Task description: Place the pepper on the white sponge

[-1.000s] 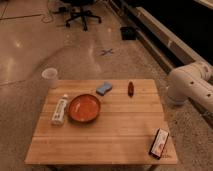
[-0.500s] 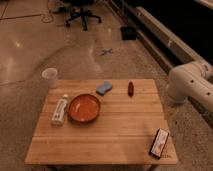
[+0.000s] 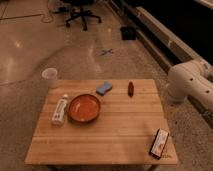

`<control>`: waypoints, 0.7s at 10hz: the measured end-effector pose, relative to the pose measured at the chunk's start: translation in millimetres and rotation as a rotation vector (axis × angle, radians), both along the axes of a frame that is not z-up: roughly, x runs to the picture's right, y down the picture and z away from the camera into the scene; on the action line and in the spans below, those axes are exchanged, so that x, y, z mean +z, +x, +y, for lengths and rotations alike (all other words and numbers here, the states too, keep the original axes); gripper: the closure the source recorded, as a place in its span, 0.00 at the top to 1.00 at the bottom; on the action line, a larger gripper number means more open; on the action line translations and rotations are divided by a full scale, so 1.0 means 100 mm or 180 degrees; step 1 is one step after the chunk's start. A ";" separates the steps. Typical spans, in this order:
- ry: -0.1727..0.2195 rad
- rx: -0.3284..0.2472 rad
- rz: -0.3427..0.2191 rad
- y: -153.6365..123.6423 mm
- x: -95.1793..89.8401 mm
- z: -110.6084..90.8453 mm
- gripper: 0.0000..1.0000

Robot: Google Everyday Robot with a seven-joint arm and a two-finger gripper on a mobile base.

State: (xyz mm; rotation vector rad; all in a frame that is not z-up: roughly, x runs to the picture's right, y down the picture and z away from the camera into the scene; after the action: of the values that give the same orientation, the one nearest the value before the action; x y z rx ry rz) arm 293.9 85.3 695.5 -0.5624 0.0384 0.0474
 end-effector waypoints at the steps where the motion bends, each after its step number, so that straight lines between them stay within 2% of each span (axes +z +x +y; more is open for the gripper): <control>1: 0.0003 -0.0003 -0.0006 -0.01 0.01 -0.02 0.65; 7: -0.0010 0.0000 -0.0003 0.01 0.04 -0.06 0.65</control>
State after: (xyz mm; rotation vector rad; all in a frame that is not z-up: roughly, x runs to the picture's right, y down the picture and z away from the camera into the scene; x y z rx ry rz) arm 295.0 79.1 699.9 -0.5656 0.0377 0.0471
